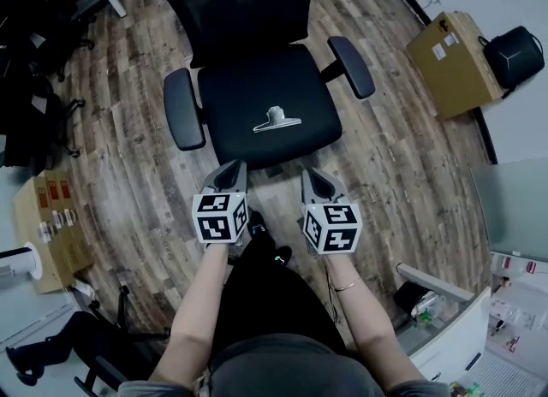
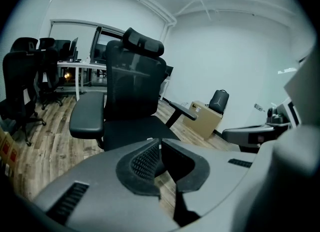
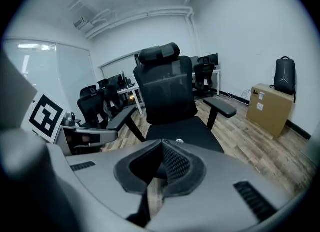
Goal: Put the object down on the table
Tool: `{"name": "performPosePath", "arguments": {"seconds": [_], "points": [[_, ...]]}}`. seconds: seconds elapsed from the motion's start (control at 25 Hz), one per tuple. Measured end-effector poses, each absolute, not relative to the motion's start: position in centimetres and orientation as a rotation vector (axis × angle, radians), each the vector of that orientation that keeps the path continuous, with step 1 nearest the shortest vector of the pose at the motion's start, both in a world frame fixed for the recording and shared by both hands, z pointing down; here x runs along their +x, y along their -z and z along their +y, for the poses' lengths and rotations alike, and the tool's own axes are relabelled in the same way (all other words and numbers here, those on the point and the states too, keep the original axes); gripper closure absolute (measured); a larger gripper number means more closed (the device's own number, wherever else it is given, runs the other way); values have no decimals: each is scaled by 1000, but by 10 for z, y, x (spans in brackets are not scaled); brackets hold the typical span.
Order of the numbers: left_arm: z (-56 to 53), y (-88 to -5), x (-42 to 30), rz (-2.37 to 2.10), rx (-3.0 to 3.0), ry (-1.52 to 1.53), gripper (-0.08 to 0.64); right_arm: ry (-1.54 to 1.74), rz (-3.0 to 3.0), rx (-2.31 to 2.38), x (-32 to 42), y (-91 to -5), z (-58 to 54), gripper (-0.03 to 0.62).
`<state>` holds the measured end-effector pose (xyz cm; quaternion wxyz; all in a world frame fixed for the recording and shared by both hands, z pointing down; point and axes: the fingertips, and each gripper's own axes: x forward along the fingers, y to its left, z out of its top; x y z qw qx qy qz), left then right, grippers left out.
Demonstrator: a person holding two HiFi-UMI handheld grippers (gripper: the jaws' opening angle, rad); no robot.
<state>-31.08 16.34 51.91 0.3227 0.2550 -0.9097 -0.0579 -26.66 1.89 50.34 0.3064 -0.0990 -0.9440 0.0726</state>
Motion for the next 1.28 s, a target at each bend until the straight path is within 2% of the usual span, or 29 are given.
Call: {"name": "performPosePath", "arguments": {"seconds": [0.52,1.28], "points": [[157,-499,-285,-2402,729,86,529,-206,-2522,-191,-225,-481,-3,591],[158,-501,-273,-2393,725,46,529,-264,-2517,-194,-218,-483,2,591]]}}
